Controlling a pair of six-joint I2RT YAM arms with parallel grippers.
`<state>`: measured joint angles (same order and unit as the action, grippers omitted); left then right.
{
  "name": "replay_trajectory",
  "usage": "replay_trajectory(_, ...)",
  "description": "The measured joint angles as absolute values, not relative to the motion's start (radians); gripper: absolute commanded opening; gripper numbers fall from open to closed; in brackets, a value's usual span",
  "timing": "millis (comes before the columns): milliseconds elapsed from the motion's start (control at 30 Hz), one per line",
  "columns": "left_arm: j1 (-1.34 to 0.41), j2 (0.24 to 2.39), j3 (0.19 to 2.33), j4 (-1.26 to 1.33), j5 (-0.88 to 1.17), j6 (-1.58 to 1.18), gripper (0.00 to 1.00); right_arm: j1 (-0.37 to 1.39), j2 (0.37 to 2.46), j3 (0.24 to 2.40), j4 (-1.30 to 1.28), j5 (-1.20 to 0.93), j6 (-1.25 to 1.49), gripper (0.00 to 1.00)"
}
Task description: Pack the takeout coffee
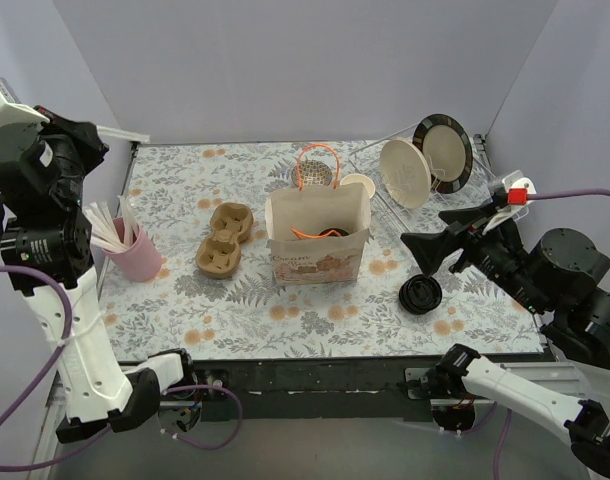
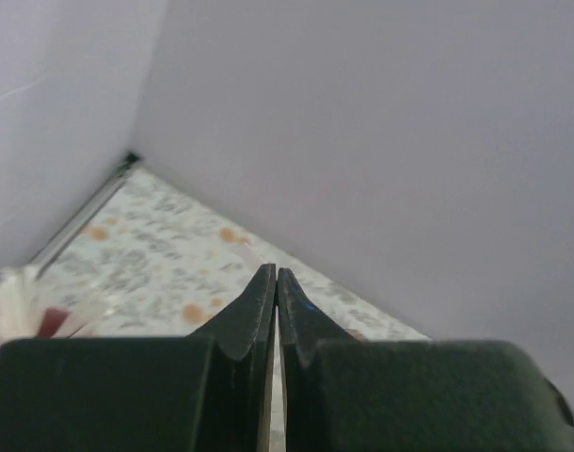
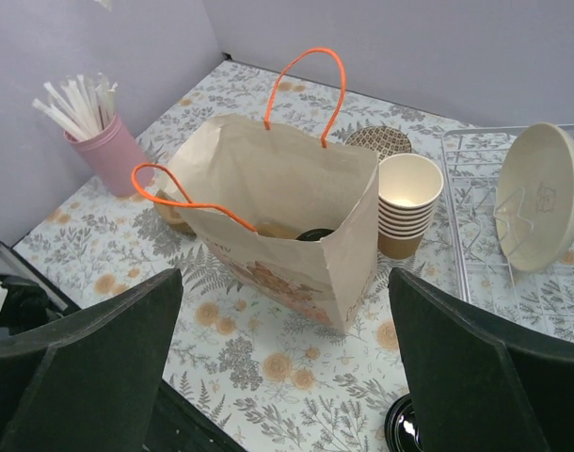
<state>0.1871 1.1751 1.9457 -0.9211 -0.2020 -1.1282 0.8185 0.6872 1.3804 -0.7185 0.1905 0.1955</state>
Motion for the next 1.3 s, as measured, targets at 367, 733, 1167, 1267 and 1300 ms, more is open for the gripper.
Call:
replay_trajectory(367, 0.187, 1.152, 1.850, -0.656, 0.678, -1.426, 0.00, 0.818, 0.732, 1.437, -0.691, 0.269, 0.163, 0.98)
replay_trajectory(733, 0.187, 0.992, 1.628, -0.645, 0.997, -1.420, 0.00, 0.818, 0.729, 1.435, -0.670, 0.290, 0.125, 0.98)
replay_trajectory(1167, 0.187, 1.040, 1.509, -0.640, 0.929, -1.314, 0.00, 0.818, 0.724, 1.420, -0.653, 0.290, 0.129, 0.98)
replay_trajectory(1267, 0.183, 1.066, 1.489, -0.643, 0.904, -1.290, 0.00, 0.818, 0.711, 1.402, -0.649, 0.289, 0.133, 0.98)
replay_trajectory(1300, 0.176, 1.069, 1.480, -0.642, 0.897, -1.285, 0.00, 0.818, 0.708, 1.396, -0.648, 0.290, 0.134, 0.98)
